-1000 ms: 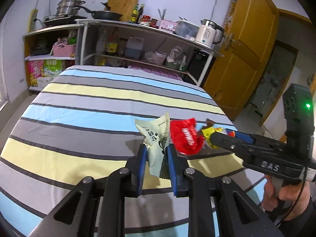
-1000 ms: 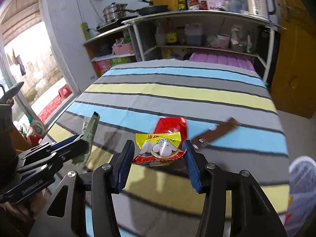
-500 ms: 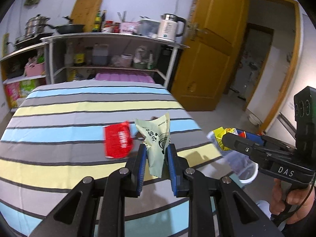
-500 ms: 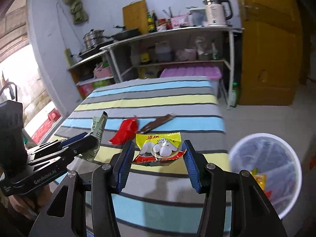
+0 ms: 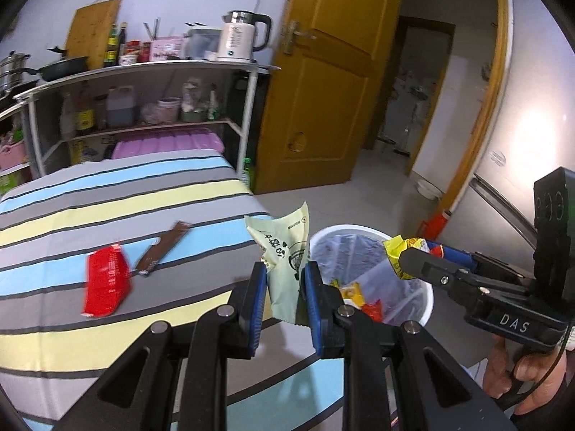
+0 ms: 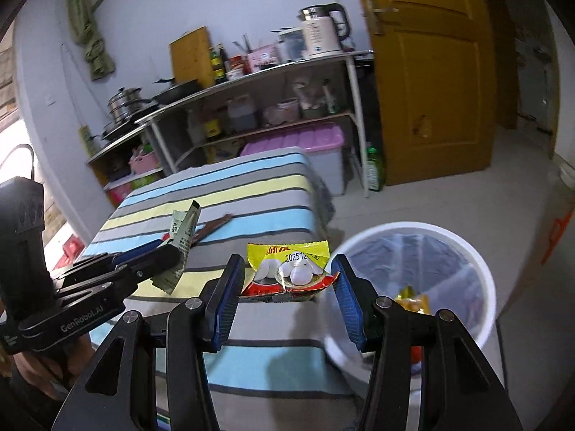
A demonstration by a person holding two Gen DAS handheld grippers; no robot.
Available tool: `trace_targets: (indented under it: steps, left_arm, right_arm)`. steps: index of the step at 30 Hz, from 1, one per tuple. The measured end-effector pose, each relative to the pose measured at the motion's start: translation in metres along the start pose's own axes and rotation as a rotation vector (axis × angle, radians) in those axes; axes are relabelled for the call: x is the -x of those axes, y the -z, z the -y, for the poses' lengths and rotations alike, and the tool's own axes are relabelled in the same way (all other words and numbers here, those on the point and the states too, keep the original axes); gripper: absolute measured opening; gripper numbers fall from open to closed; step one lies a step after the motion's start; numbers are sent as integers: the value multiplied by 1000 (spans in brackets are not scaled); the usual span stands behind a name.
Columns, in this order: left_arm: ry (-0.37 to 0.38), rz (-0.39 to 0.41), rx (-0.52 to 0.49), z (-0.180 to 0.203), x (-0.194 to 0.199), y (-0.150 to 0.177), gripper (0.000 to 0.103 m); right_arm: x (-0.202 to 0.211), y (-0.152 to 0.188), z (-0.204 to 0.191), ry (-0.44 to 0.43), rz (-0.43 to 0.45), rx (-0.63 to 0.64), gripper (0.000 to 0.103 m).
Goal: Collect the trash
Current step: 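Carry both snack bags over the bin and open both tools, then move both tools back over the red bag and chocolate wrapper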
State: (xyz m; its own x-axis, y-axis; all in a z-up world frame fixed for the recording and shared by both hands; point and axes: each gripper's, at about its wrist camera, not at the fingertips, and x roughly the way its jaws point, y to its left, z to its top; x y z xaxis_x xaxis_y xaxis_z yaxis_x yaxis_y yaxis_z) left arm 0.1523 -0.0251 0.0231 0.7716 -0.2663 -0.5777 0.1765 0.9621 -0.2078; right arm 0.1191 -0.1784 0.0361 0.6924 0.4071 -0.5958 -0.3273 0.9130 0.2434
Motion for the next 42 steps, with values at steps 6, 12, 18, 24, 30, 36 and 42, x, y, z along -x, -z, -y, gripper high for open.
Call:
trace_targets:
  steps: [6,12,18,24,30,36,42]
  left_arm:
    - [49,-43,-29,25,-28,-3,23]
    - [91,-95,-53,45,-59,-5,23]
    - [128,-142,-71,58,-80,1,26]
    - [146,-177,-62,61,-94,4,36]
    - [154,-185,-49,58,-98,4,40]
    - [156,-166,-45,57,-90,4,40]
    - [139,-121,-32,48,-69,2,40]
  right_arm:
    - [5,8,36,54,0,-58,51]
    - [3,15,68,94,-11,-104,51]
    - [-8,19,90,115,-45,-143,51]
    - [-20,23,103,133,-86,-174,53]
    - [-25,27,111,144,-97,-192,53]
    - [-18,26,107,148,-79,-184,53]
    - [-5,22,92,125,-50,-165,53]
